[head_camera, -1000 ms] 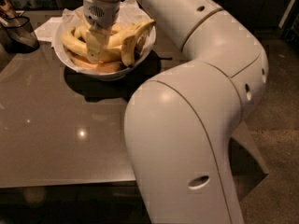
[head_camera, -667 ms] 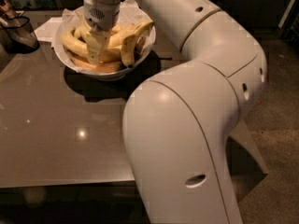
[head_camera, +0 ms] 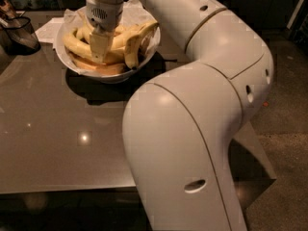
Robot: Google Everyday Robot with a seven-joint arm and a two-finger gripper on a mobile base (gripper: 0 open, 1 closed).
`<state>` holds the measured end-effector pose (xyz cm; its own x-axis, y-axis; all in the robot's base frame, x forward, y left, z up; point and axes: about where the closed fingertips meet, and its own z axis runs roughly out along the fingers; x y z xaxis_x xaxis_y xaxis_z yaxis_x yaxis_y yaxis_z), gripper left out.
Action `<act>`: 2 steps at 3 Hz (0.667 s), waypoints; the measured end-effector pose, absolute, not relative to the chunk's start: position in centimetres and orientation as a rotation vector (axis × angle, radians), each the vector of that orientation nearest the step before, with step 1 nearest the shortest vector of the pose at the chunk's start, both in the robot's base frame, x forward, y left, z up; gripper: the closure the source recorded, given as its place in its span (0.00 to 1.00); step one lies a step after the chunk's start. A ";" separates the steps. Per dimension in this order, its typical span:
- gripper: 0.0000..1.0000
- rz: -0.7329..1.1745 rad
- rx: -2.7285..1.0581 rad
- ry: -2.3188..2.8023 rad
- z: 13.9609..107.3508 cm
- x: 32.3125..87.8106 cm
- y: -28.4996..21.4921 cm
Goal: Pick banana from white bowl
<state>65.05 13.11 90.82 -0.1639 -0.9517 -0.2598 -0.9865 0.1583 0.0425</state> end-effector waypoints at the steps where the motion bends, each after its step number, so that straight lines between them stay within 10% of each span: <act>1: 0.83 0.301 -1.910 2.253 90.8 65.0 13.1; 2: 1.00 0.301 -1.910 2.253 90.8 65.0 13.1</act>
Offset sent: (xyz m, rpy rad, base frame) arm 0.0000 0.0000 0.0000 0.0000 0.0000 0.0000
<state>65.05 13.11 90.82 -0.1639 -0.9516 -0.2598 -0.9865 0.1583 0.0424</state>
